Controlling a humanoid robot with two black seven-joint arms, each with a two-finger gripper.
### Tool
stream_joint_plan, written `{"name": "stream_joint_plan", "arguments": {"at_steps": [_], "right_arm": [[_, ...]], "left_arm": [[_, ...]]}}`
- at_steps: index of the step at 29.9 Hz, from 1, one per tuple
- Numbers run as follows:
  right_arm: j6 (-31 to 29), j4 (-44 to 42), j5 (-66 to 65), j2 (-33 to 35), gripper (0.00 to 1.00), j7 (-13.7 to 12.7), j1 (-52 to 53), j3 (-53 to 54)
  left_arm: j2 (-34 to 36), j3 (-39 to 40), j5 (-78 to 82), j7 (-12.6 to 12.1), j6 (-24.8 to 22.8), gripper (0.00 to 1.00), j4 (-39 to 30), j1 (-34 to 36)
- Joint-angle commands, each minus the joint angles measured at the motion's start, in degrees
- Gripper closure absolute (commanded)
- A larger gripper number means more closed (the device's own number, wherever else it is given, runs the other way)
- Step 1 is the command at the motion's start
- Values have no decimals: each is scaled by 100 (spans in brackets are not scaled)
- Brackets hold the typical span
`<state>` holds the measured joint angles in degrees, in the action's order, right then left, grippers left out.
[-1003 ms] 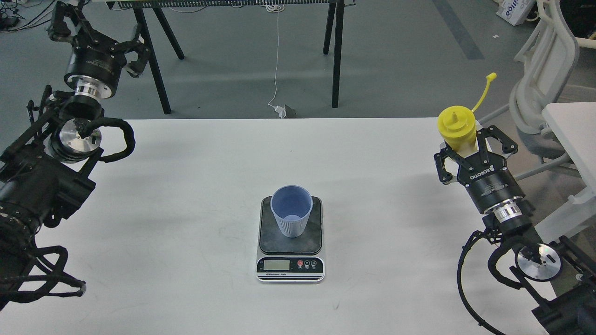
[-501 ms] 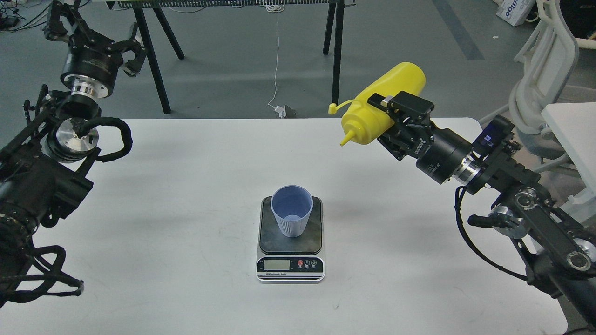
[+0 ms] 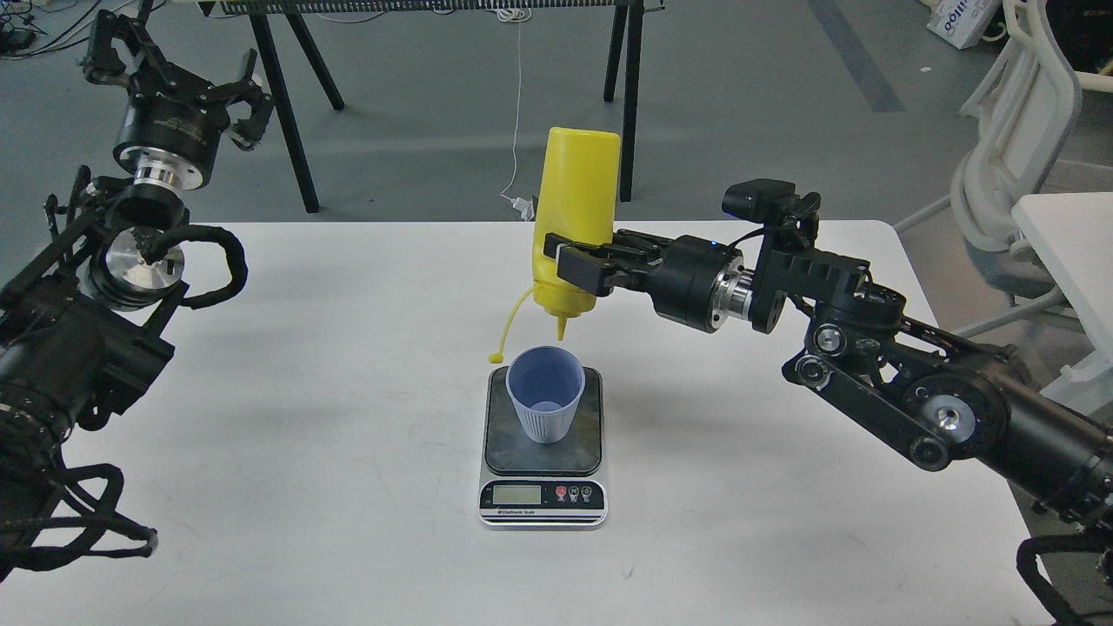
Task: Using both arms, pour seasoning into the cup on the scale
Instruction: 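Hold the inverted bottle over the cup, squeezing sauce in, then turn the bottle upright and carry it back to its spot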
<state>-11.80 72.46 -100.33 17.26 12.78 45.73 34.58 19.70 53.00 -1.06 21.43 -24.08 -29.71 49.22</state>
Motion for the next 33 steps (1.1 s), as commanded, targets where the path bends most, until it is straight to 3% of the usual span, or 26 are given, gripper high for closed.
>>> {"name": "stream_joint_plan", "arguments": {"at_steps": [1, 10, 24, 30, 33], "right_arm": [[116, -57, -180, -12, 72, 5, 269, -390], [582, -74, -769, -73, 74, 14, 287, -1102], [827, -119, -655, -117, 74, 102, 217, -972], [1004, -31, 599, 189, 76, 268, 7, -462], [986, 48, 1522, 550, 76, 593, -108, -119]], "left_arm": [[-10, -44, 0, 212, 17, 0, 0, 0], [-10, -44, 0, 265, 43, 0, -9, 9], [-10, -53, 0, 265, 70, 0, -123, 9], [17, -53, 0, 265, 43, 0, -123, 18], [130, -53, 9, 248, -1, 0, -184, 0]]}}
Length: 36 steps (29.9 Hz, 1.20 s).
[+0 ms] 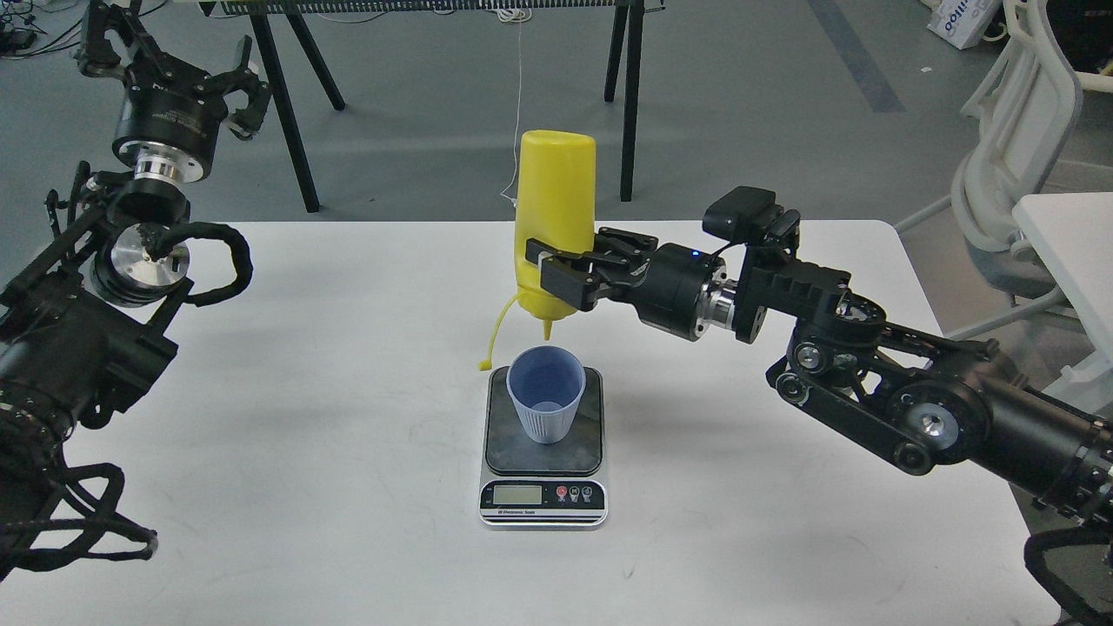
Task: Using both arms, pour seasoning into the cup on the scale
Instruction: 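Turn the bottle upright and carry it back to its spot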
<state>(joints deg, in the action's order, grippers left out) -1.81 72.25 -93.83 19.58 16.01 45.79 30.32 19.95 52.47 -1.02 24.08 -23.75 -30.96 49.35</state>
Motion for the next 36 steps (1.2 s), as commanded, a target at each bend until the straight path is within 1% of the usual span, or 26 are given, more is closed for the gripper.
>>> {"name": "stream_joint_plan", "arguments": {"at_steps": [1, 8, 12, 16, 21, 24, 25, 26, 30, 36], "right_arm": [[-47, 70, 1328, 440, 76, 350, -219, 395], [-144, 281, 4492, 1425, 76, 377, -817, 528], [-530, 334, 6293, 1750, 76, 377, -1107, 624], [-1057, 290, 7824, 1830, 76, 359, -1502, 861], [-1751, 281, 9179, 1804, 76, 359, -2249, 1230], [-2269, 255, 9996, 1734, 76, 368, -2715, 1398], [-2532, 229, 10251, 1725, 76, 368, -2890, 1424], [-2619, 176, 10418, 1699, 76, 377, -3014, 1424], [-2619, -236, 10745, 1260, 75, 394, -3444, 1450], [-2619, -781, 11236, 732, 75, 403, -4183, 1802]], "left_arm": [[184, 0, 6, -18, -33, 0, -128, -21], [255, -26, 23, -62, -42, 0, -471, -144], [281, -26, 41, -62, -15, 0, -779, -294], [273, -17, 50, -62, 20, 0, -788, -320], [273, 9, 6, -62, 20, 0, -788, -496], [273, 35, -3, -62, 20, 0, -788, -636], [273, 53, -3, -62, 20, 0, -788, -680], [273, 62, -3, -62, 20, 0, -788, -715], [273, 62, -3, -53, 20, 0, -788, -760], [255, 62, -3, -53, 20, 0, -797, -786]]}}
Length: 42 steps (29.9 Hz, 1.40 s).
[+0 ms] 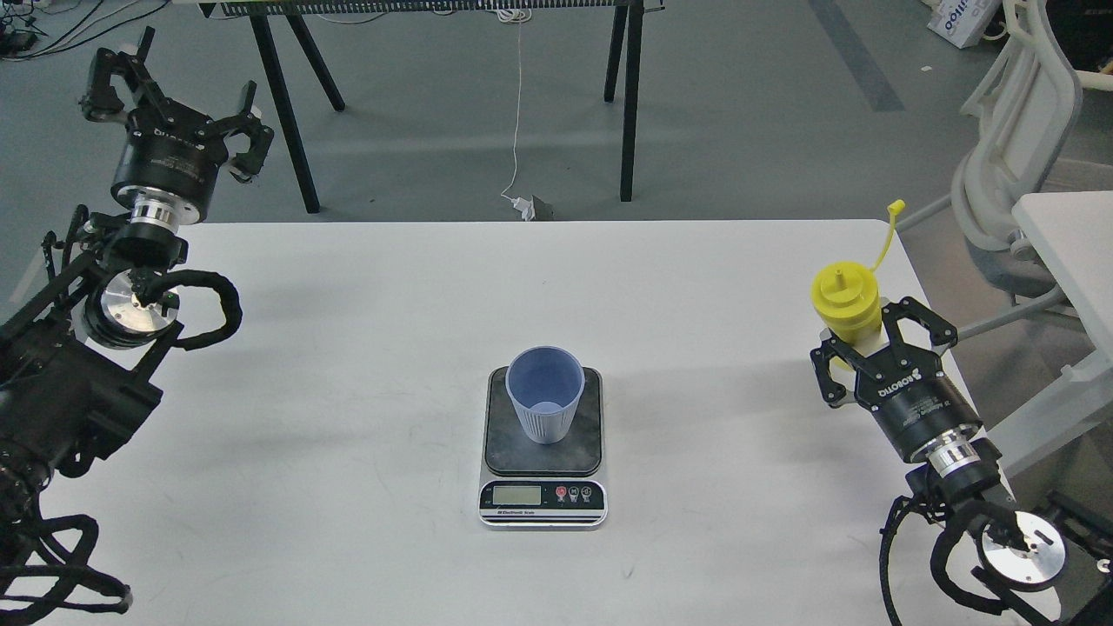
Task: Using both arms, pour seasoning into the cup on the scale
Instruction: 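Turn the bottle upright and carry it back to its spot, then set the yellow bottle down and open the right gripper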
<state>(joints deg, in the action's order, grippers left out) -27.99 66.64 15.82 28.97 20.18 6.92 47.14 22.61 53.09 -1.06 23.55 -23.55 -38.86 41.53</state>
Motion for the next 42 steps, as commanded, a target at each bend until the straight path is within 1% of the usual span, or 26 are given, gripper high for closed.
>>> {"name": "stream_joint_plan", "arguments": {"at_steps": [1, 4, 14, 17, 21, 25, 28, 30, 32, 38, 42], "right_arm": [[-1, -283, 325, -277, 74, -23, -340, 111], [-1, -380, 352, -471, 73, -40, -419, 94], [-1, -319, 369, -471, 70, -58, -454, 94], [-1, -319, 369, -480, 67, -58, -446, 94], [-1, -310, 369, -480, 57, -41, -454, 129], [-1, -301, 369, -472, 33, -14, -472, 207], [-1, -292, 369, -436, 21, -5, -472, 225], [-1, -266, 369, -410, 16, -5, -472, 243], [-1, -257, 369, -392, 5, 3, -498, 252], [-1, -38, 361, -305, 2, 4, -840, 357], [-1, 217, 343, -24, 1, 4, -1236, 348]], "left_arm": [[-19, -1, 1, 1, 0, 0, -8, -4], [-20, -1, 1, -8, 8, 0, -8, -4], [-2, -1, 1, 1, 8, 0, -17, -4], [-2, -1, 1, 1, 17, 0, -17, -4], [-2, -1, 1, 1, 26, 0, -122, -13], [7, -1, 1, 1, 26, 0, -131, -4], [7, -1, 1, 1, 26, 0, -131, -4], [7, -1, 1, 1, 26, 0, -131, -13], [-2, -1, 1, 1, 26, 0, -131, -13], [-2, -1, 1, 1, 26, 0, -140, -4], [7, 8, 1, 1, 26, 0, -148, 5]]}}
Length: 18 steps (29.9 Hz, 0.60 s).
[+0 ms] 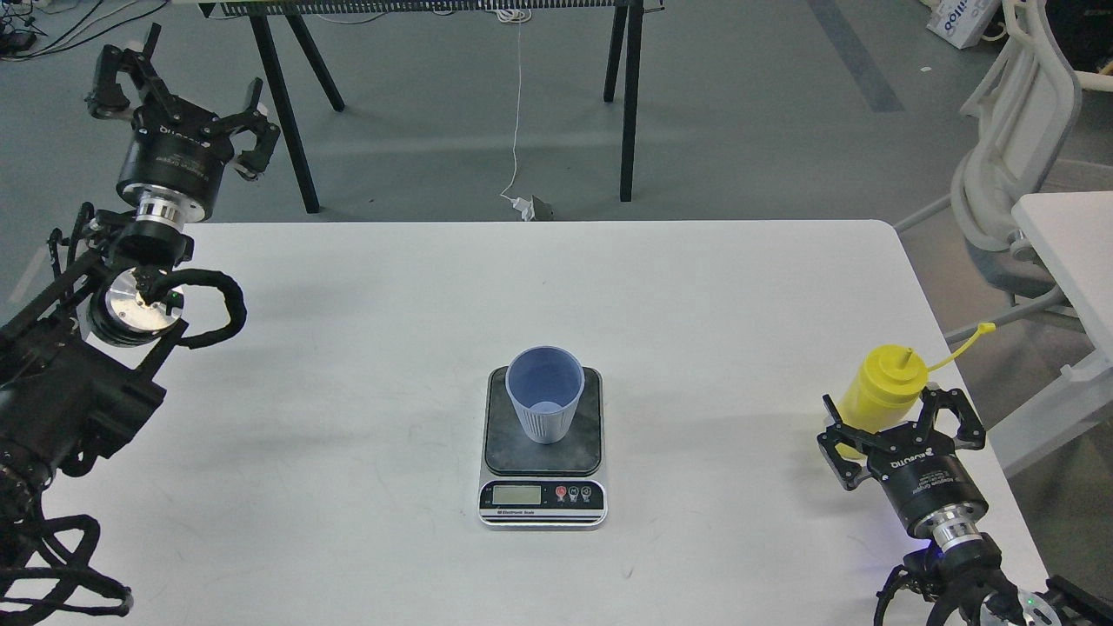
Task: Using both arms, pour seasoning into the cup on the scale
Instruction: 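Set the yellow bottle down and open the right gripper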
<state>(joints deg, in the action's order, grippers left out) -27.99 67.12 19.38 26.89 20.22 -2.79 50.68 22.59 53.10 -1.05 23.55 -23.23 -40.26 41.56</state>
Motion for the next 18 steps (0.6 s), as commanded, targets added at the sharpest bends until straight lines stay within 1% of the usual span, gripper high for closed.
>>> {"name": "stream_joint_plan", "arguments": {"at_steps": [1, 8, 12, 15, 18], "right_arm": [[-1, 248, -21, 246, 1, -1, -387, 3], [-1, 522, -13, 711, 1, 8, -1065, 56], [-1, 513, -13, 949, 1, 17, -1302, 494], [-1, 460, -22, 1133, 1, 8, -1303, 916], [-1, 390, -39, 1379, 1, -53, -979, 1233]], "left_arm": [[8, 8, 0, 0, -6, 0, -34, -7], [61, 8, 0, 0, -6, 0, -131, -42], [88, 8, 0, 0, 3, 0, -193, -69], [88, 8, 0, 0, -6, 0, -193, -69], [88, -1, 0, 0, -6, 0, -193, -69]]}}
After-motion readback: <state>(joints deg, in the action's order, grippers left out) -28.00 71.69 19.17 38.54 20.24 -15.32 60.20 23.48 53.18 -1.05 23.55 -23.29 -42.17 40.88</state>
